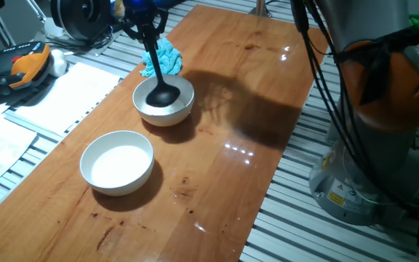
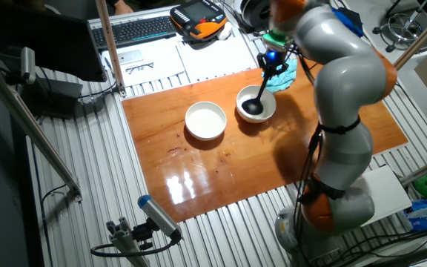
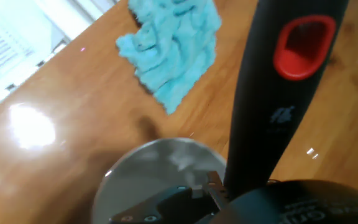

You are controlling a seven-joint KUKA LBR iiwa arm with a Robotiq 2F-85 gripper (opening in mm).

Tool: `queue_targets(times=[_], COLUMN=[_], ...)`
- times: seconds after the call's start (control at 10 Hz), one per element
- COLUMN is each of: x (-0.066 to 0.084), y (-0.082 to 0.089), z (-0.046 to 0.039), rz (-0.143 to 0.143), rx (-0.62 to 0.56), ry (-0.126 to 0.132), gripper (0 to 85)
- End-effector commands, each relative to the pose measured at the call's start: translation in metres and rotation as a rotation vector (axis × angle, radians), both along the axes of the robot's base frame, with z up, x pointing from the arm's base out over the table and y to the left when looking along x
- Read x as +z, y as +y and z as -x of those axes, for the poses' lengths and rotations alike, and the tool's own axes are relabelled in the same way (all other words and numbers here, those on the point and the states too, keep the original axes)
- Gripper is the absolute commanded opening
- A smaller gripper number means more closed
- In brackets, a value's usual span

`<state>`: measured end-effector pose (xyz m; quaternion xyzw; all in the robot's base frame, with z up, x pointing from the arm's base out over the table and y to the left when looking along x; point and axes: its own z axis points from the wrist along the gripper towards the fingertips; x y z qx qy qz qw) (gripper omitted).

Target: Scoop water with a large spoon from one bowl to another

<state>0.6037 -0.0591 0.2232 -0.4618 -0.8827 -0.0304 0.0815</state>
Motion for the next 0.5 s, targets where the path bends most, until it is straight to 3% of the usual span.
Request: queue_targets(times=[0.0,0.2,0.4], x=[-0.0001,-0.0015,-0.0039], y=[0.0009,0.0039,0.0104], z=[0.0000,-0.0001,0.0000], rz=[-0.119,-0.146,-0.130], rx=[-0.117,-0.214,-0.240], ry=[-0.169,-0.159,-0.159], gripper=[0.0,0.0,0.0])
